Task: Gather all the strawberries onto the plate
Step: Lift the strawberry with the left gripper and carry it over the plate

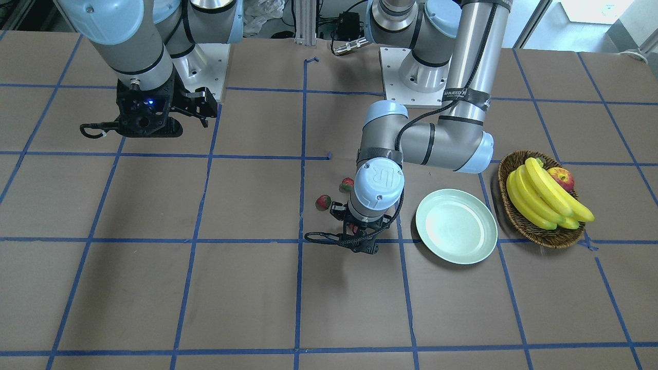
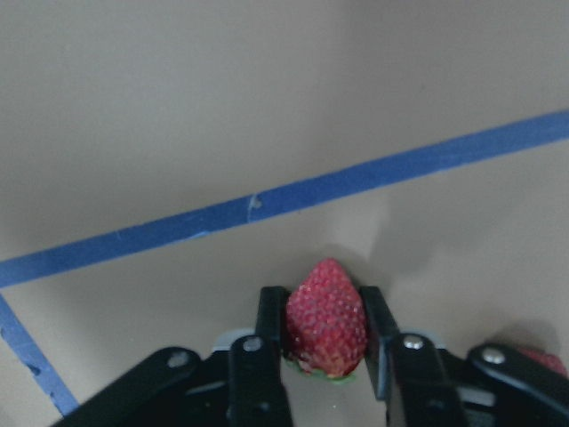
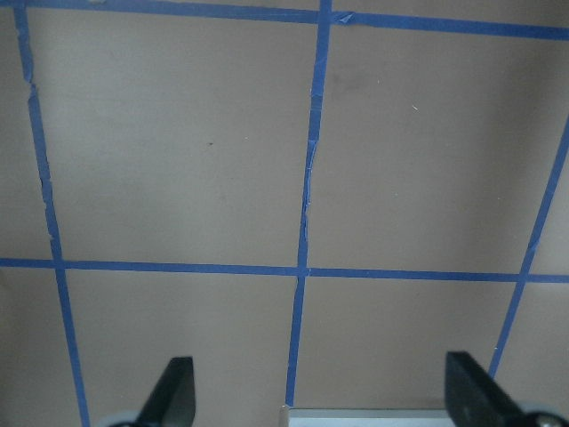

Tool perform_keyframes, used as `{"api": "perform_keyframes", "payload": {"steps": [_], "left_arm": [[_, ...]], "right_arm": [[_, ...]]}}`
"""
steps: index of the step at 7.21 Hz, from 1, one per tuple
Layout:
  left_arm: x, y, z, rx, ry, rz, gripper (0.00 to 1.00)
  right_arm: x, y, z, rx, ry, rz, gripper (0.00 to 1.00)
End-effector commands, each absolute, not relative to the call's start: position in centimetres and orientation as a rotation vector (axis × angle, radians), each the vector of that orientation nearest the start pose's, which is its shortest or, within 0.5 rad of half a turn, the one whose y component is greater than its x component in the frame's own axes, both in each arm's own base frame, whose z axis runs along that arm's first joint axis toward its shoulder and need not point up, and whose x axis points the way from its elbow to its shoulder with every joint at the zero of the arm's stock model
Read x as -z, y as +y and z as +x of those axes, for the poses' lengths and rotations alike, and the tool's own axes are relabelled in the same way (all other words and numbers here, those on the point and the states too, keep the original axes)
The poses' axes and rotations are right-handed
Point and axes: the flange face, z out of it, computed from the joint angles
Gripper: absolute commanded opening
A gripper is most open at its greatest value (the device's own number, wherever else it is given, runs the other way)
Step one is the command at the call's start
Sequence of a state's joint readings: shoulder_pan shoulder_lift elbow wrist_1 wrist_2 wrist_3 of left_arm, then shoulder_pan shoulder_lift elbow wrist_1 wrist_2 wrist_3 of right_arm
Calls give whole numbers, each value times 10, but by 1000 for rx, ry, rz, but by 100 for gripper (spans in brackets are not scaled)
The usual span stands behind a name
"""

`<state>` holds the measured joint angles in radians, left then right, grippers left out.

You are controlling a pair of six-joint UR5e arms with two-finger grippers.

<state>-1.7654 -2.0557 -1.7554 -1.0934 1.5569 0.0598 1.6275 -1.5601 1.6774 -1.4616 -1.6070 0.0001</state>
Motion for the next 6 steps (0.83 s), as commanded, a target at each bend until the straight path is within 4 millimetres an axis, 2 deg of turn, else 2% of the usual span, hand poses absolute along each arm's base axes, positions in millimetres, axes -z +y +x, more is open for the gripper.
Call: {"api": "perform_keyframes", "payload": {"steps": [1, 2, 4, 6], "left_arm": [[-208, -552, -233, -227, 3045, 410, 0], [-228, -557, -219, -213, 3035, 443, 0], [-257, -570, -136, -264, 3017, 425, 0], [-258, -577, -69, -291, 3002, 492, 0]], "right_arm": [[-423, -461, 156, -356, 3163, -94, 100], [-423, -461, 156, -356, 3164, -92, 100], [-425, -463, 156, -327, 3166, -89, 100], [-425, -463, 157, -322, 3168, -84, 100]]}}
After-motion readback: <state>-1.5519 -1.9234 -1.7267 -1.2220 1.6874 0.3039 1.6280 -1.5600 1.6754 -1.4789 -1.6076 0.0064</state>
